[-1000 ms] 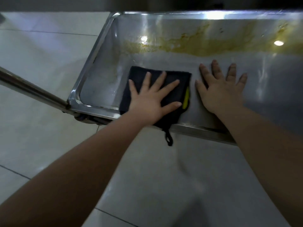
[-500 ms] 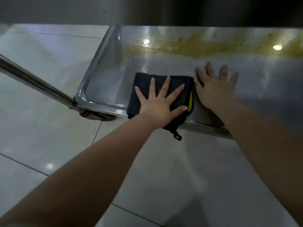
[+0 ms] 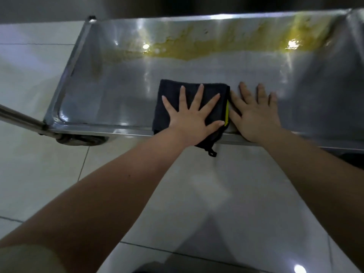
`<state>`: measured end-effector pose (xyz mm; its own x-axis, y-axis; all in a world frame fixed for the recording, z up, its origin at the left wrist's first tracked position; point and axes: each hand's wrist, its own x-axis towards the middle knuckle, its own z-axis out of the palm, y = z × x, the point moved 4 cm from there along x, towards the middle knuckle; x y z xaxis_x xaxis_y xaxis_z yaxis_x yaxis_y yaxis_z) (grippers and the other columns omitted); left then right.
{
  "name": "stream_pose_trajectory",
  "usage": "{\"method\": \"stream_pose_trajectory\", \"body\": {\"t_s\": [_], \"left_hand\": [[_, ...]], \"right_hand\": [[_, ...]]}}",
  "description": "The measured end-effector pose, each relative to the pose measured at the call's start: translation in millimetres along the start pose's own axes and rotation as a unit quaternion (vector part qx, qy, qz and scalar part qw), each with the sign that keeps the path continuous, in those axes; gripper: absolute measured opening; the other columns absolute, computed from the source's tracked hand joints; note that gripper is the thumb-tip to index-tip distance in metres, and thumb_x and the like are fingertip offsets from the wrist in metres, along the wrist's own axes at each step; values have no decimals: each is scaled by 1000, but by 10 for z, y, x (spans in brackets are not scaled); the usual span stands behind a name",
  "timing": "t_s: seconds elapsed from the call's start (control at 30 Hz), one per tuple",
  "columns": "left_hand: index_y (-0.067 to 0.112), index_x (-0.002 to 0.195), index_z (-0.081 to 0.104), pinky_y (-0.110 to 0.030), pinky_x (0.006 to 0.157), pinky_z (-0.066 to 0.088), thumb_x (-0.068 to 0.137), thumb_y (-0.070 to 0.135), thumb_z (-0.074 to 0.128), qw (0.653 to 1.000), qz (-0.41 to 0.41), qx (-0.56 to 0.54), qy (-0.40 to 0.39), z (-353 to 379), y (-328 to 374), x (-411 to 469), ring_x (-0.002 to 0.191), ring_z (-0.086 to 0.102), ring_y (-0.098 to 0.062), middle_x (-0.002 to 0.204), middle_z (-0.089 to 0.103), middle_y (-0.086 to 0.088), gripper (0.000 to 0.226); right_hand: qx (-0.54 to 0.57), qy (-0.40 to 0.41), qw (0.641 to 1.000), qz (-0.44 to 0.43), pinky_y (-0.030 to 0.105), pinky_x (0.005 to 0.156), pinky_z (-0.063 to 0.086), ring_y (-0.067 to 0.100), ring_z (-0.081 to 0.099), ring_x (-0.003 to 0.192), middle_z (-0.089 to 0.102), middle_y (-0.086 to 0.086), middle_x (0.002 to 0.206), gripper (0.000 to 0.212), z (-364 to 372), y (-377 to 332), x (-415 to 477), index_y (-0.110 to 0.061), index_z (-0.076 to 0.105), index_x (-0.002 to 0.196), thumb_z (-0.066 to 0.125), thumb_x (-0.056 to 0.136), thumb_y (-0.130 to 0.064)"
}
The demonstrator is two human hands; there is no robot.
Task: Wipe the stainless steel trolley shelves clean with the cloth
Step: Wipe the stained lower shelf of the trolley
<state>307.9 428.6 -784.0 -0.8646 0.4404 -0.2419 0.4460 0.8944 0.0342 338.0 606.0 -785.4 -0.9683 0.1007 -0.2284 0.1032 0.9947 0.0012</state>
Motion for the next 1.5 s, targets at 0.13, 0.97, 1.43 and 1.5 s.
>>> {"method": "stream_pose_trajectory", "body": {"t_s": [0.13, 0.97, 1.43, 1.5], "left_hand": [[63, 140, -19, -78, 102, -15, 68, 92, 2, 1000, 10, -15, -8, -30, -309, -20, 147, -22, -34, 161, -22, 16, 80], [70, 138, -12, -74, 103, -16, 63, 99, 9, 994, -96, -59, 3, -65, -1066, -171, 148, -20, -30, 160, -18, 20, 83], [68, 137, -18, -67, 111, -14, 70, 95, 9, 995, -91, -48, 6, -47, -1834, -400, 148, -20, -32, 161, -17, 20, 77], [68, 137, -18, -66, 113, -12, 70, 95, 9, 994, -100, -44, 5, -49, -2064, -451, 148, -19, -31, 161, -17, 20, 78]], "right_hand": [[24, -3, 1000, -13, 56, 118, -5, 36, -10, 149, -9, -8, 164, 63, 11, 31, 9, -48, -6, 151, 8, 93, -69], [43, 5, 999, -18, 55, 118, -4, 35, -8, 149, -5, -9, 164, 61, -25, 24, -40, -47, -1, 152, 13, 96, -66], [65, -13, 996, -65, 57, 116, -12, 42, -25, 144, -12, -2, 164, 59, -285, -1695, 411, -39, -5, 154, 14, 101, -55], [70, -3, 996, -63, 58, 117, -9, 40, -21, 146, -9, -1, 164, 58, -263, -1907, 509, -36, -4, 155, 12, 102, -52]]}}
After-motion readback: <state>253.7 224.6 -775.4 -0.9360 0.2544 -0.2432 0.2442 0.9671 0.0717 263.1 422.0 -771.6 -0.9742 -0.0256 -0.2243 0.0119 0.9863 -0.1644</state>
